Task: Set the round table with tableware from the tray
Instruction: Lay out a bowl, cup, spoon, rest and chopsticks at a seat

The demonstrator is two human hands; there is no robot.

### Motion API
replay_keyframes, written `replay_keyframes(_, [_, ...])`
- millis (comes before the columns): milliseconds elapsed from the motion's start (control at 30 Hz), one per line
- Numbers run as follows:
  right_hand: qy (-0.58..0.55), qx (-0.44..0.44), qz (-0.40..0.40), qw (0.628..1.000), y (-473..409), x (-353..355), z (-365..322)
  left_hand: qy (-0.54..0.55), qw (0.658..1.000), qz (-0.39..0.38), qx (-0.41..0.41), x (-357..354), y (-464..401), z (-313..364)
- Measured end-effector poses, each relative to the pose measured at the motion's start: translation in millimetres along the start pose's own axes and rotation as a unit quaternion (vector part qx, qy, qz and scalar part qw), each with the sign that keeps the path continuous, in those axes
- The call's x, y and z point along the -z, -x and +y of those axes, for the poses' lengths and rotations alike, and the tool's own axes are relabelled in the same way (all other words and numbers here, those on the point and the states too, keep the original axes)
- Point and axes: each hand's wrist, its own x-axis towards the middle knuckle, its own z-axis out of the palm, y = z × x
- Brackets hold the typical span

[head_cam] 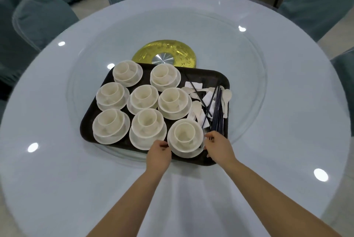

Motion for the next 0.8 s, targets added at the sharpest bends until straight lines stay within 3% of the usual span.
replay_keyframes(233, [-0.016, -0.017, -0.039, 0.999, 3.1, 0.4, -0.3, 0.113, 0.99, 0.027, 0.076, -13.6, 0.2, -2.0])
replay_keyframes(567, [-0.084, -0.063, -0.059, 0.993, 0.0, -4.7, -13.5, 0.074, 0.993, -0.011, 0.094, -14.9, 0.2, 7.8])
replay_keyframes(800, [-0.124, -0.088, -0.091, 0.984, 9.0, -6.5, -13.6, 0.051, 0.998, 0.029, 0.027, -2.3, 17.6, -7.2])
